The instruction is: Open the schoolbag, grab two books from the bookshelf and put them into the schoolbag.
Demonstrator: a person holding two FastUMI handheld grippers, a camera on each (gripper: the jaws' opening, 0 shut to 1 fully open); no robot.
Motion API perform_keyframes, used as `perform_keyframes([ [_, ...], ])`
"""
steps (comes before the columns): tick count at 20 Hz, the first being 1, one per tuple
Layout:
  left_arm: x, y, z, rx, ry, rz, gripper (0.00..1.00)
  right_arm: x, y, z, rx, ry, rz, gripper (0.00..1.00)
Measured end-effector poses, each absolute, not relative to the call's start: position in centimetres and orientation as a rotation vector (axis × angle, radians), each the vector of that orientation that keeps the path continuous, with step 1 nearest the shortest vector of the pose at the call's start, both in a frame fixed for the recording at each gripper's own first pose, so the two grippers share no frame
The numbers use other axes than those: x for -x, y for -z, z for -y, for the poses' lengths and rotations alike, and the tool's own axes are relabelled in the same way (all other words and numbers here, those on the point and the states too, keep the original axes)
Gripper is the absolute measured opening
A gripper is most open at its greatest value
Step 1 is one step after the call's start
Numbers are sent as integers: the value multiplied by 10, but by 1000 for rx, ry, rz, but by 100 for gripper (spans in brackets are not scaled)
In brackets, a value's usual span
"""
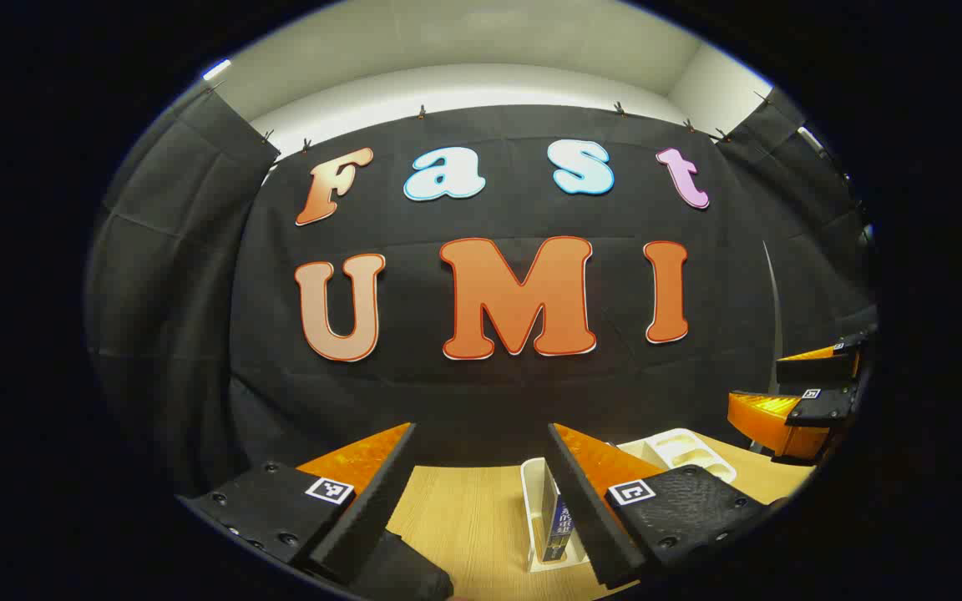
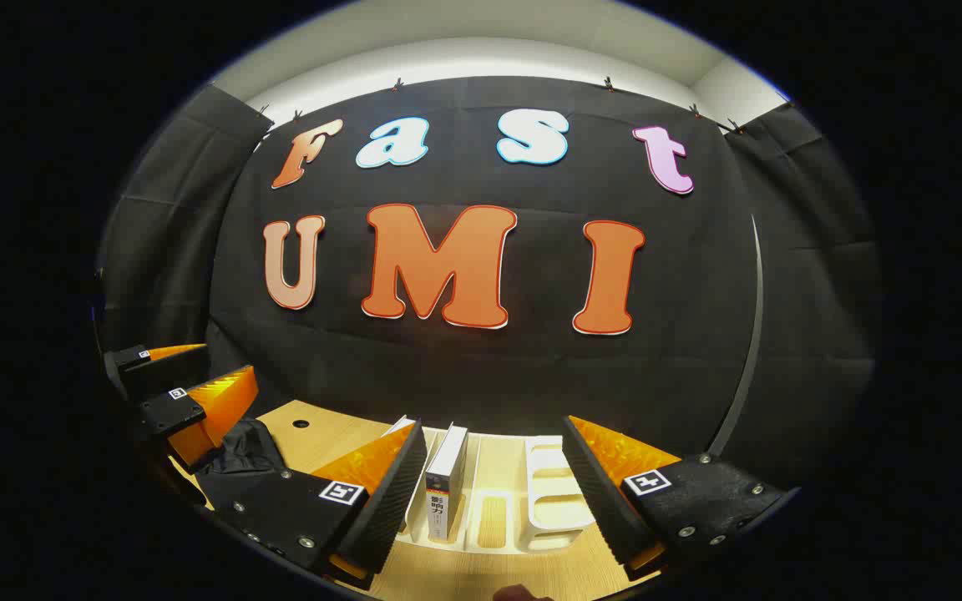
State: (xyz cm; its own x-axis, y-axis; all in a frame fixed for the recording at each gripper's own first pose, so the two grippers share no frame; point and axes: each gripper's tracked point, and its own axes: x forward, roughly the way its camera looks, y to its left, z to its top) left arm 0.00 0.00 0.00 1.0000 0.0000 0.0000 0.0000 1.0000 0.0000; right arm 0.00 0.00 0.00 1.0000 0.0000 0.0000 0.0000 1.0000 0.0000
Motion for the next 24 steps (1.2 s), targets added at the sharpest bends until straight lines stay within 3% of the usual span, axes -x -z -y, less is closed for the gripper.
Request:
perform_keyframes([
  [24, -2, 18, -6, -54, -9, -29, 94, -3, 11, 2, -1, 16, -29, 97],
])
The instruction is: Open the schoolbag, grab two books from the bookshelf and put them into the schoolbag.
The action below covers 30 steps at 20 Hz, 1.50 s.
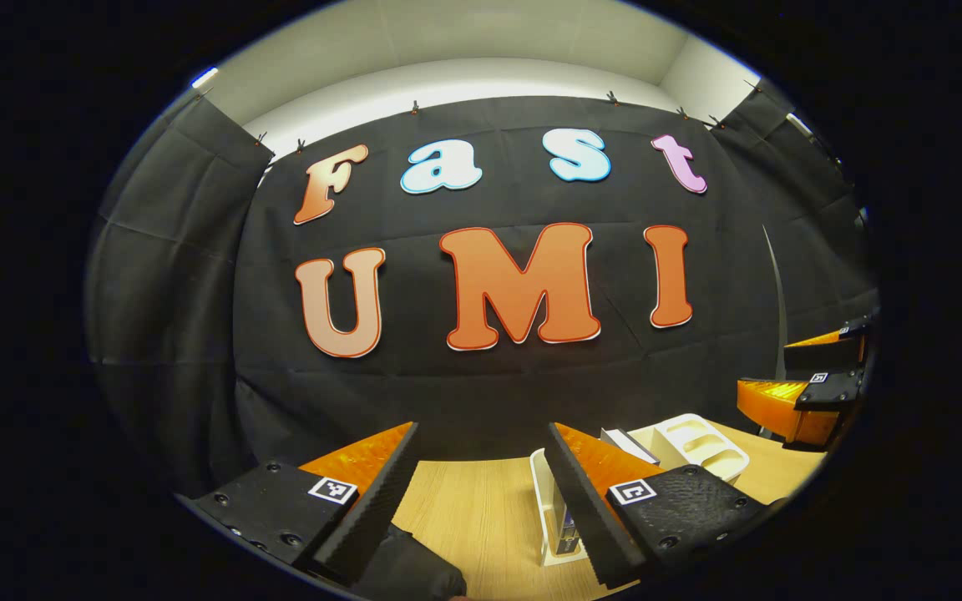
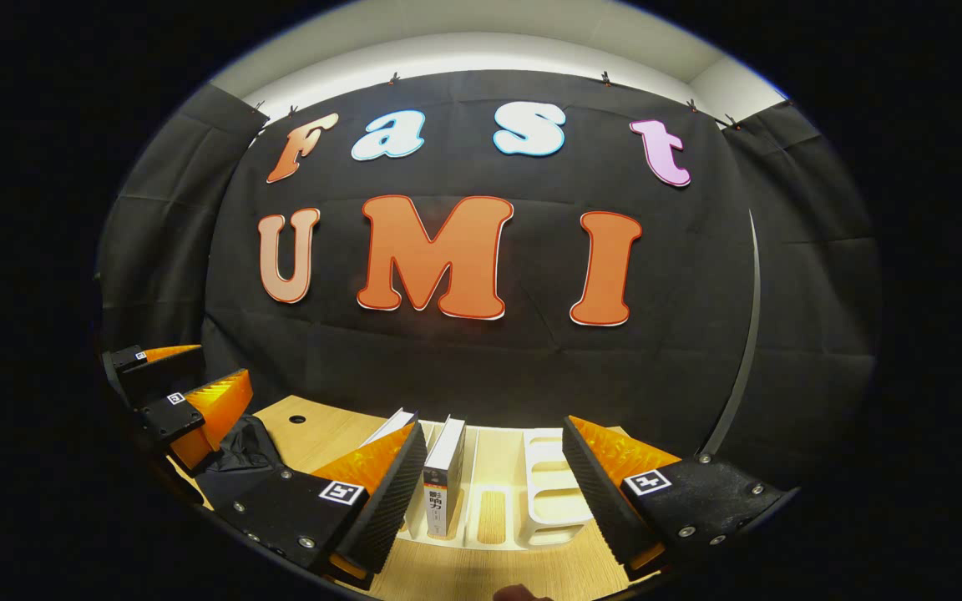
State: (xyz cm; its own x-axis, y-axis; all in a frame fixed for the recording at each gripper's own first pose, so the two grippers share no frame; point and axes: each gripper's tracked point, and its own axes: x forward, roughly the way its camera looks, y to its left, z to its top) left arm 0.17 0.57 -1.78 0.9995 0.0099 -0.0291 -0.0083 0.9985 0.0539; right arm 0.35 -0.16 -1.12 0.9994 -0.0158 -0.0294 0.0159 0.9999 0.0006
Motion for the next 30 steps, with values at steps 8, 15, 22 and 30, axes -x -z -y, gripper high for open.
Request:
perform_keyframes([
  [8, 9, 88, -38, -235, -38, -133, 96, -6, 27, 2, 17, 8, -65, 97],
  [15, 48, 186, -77, -484, -62, -340, 96, -20, 41, -1, 44, -8, -93, 97],
  [22, 89, 270, -111, -691, -55, -577, 97, -28, 50, 8, 70, 22, -105, 97],
  [30, 119, 343, -122, -858, -7, -749, 97, -30, 55, 14, 79, 33, -112, 97],
])
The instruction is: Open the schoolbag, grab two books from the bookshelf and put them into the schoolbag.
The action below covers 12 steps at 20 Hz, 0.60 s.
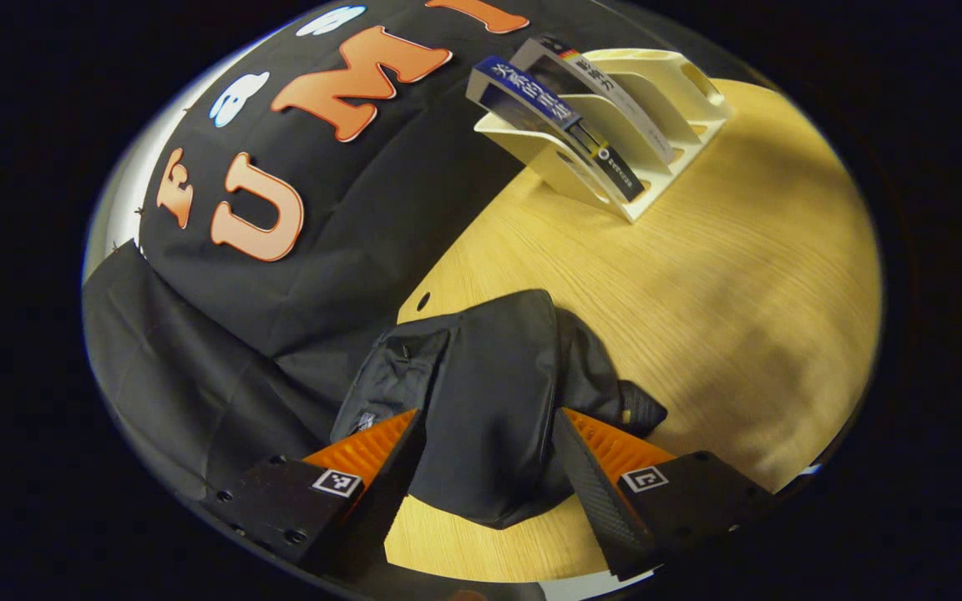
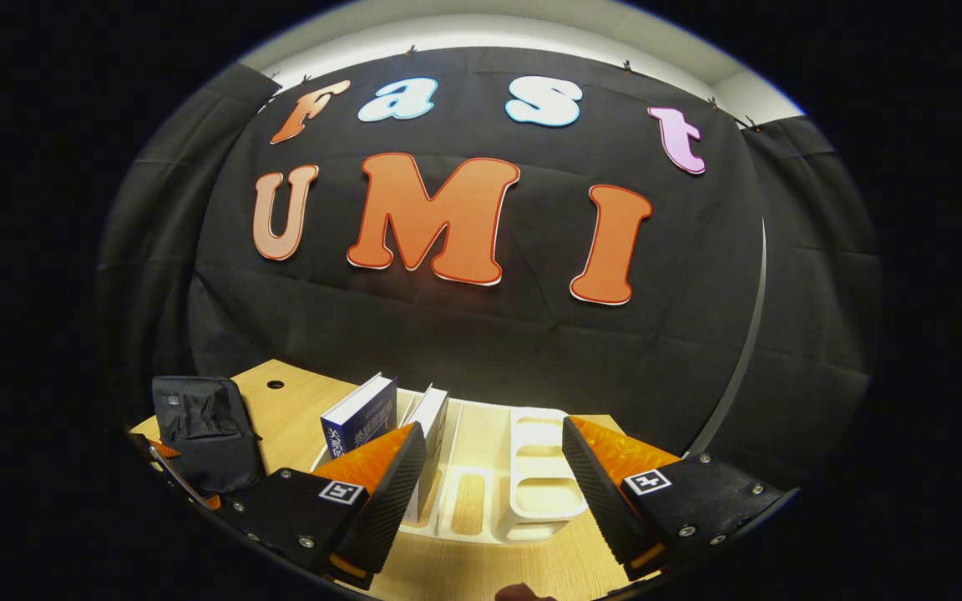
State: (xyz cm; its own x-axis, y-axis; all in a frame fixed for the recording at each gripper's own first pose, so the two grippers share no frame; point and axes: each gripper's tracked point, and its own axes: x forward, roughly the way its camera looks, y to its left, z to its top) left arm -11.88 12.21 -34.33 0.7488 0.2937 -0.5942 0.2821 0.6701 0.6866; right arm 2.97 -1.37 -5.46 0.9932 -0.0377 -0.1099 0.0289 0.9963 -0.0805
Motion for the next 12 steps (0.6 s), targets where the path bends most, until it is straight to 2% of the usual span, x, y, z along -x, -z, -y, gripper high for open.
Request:
perform_keyframes([
  [6, 98, 337, -126, -937, -46, -696, 95, -33, 56, 15, 73, 44, -113, 97],
  [12, 71, 343, -138, -950, -39, -727, 94, -35, 57, 18, 75, 51, -122, 97],
])
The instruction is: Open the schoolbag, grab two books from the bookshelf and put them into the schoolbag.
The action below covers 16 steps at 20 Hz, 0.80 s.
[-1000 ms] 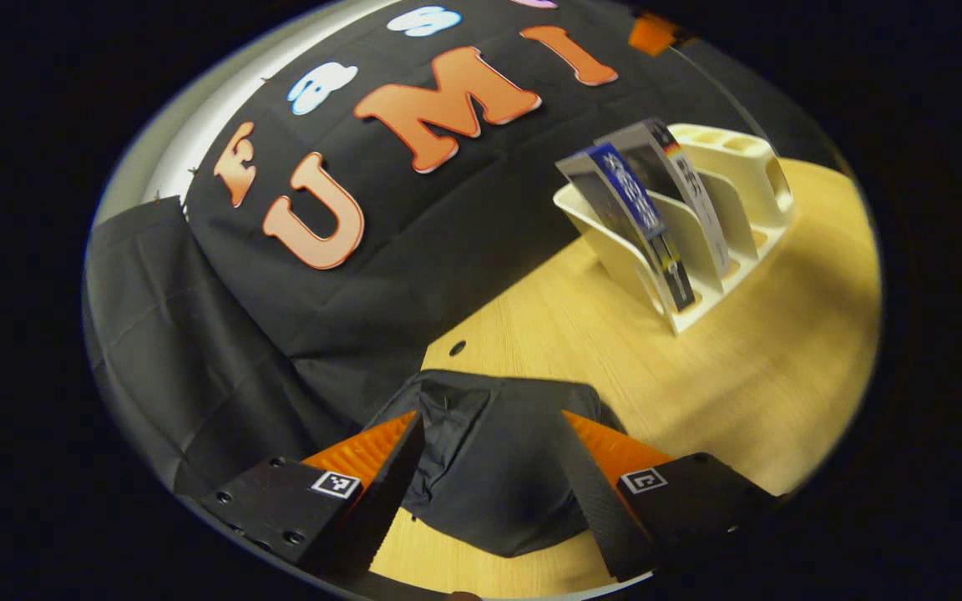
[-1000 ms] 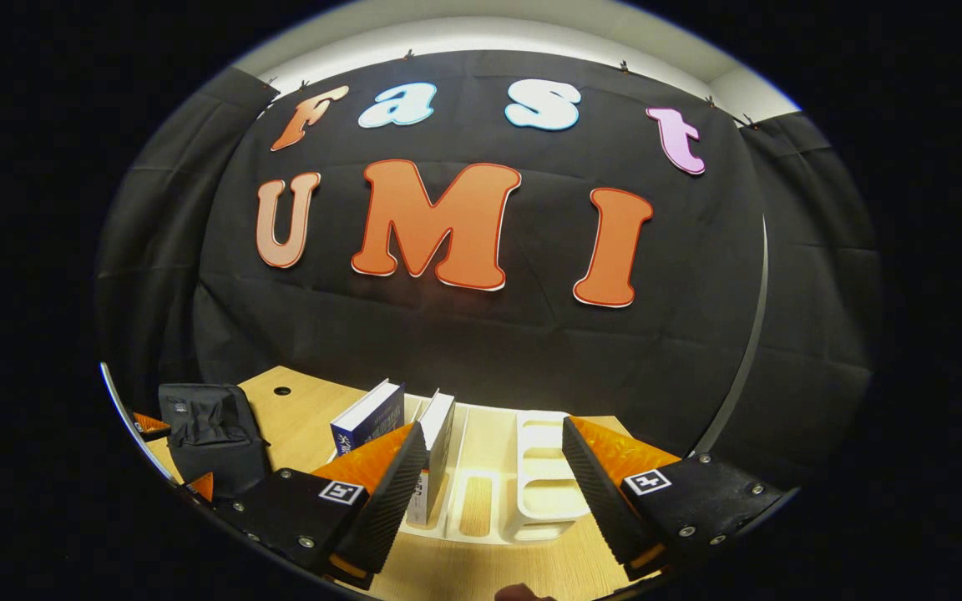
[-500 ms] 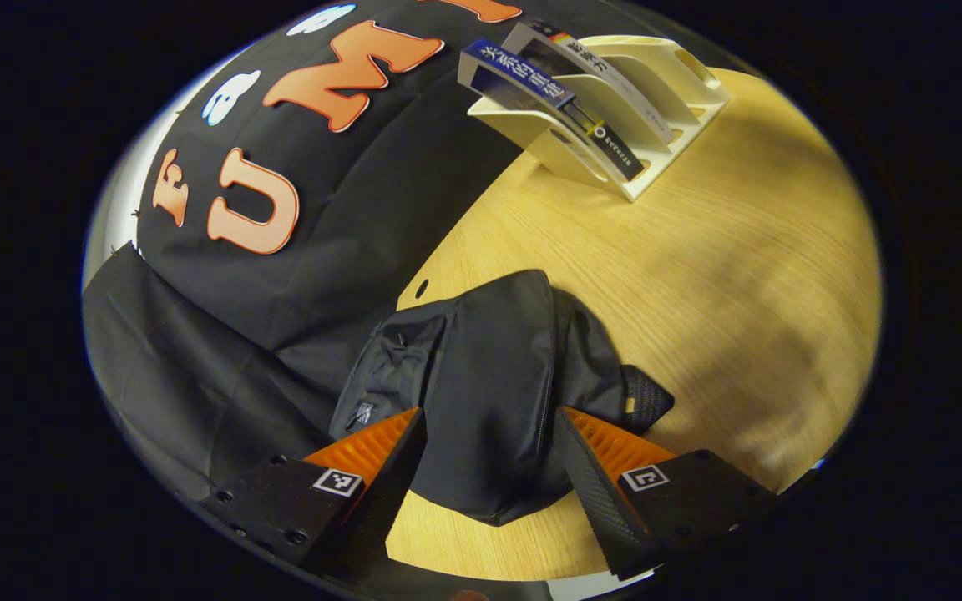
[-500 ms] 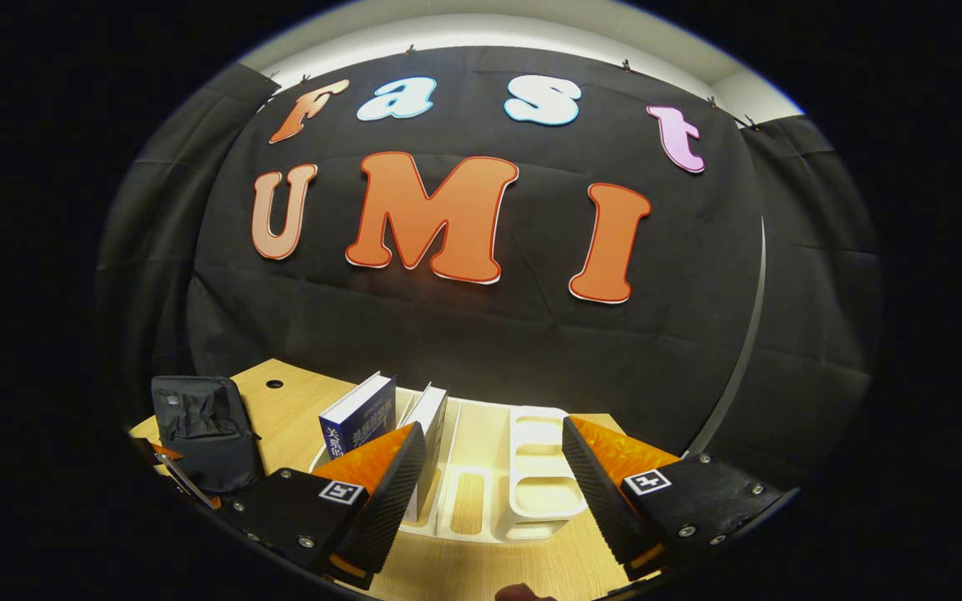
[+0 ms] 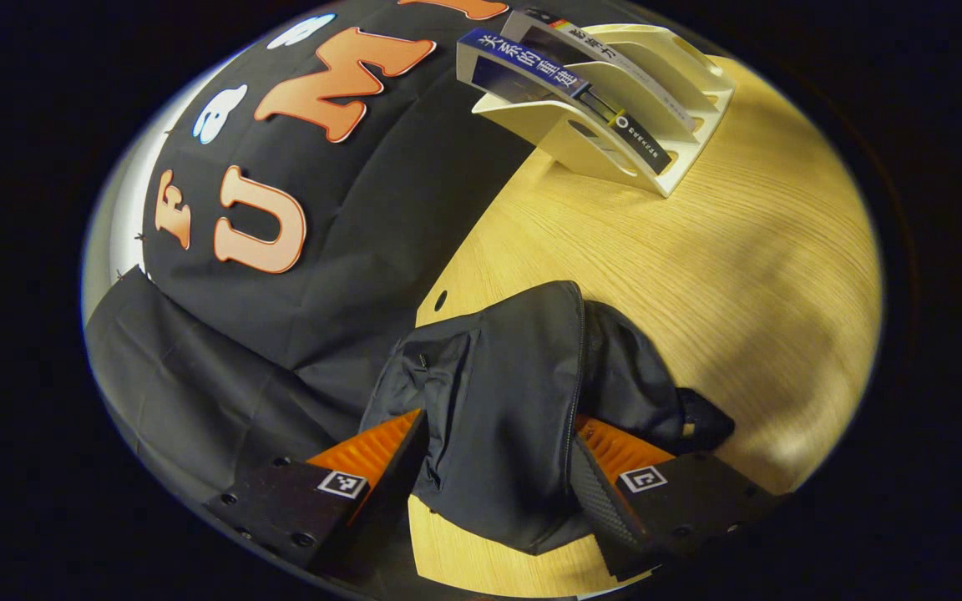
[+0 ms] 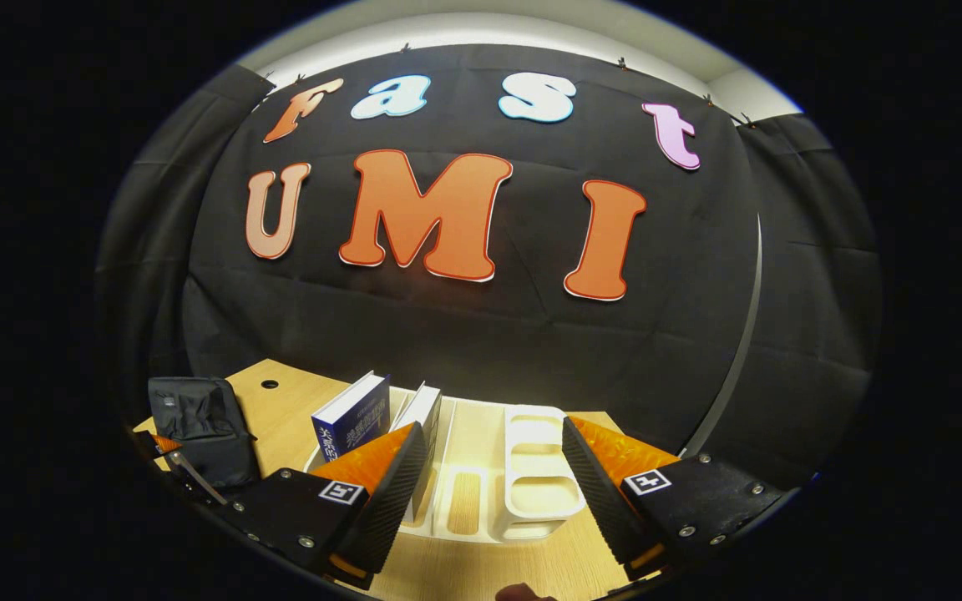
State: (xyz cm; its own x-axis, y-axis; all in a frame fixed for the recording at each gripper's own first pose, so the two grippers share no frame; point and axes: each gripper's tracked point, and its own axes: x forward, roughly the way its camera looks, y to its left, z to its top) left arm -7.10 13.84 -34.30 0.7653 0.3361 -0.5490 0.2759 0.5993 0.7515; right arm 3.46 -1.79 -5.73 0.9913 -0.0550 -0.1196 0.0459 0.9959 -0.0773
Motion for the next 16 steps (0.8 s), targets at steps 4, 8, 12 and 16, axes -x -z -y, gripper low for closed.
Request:
perform_keyframes([
  [4, 58, 357, -138, -931, 48, -790, 73, -34, 59, 19, 74, 59, -134, 97],
  [8, 56, 364, -133, -945, 157, -824, 43, -33, 59, 16, 78, 65, -147, 97],
  [12, 54, 355, -134, -902, 250, -862, 13, -30, 57, 2, 93, 68, -162, 97],
  [16, 45, 327, -142, -833, 343, -883, 10, -30, 46, -13, 112, 64, -172, 97],
])
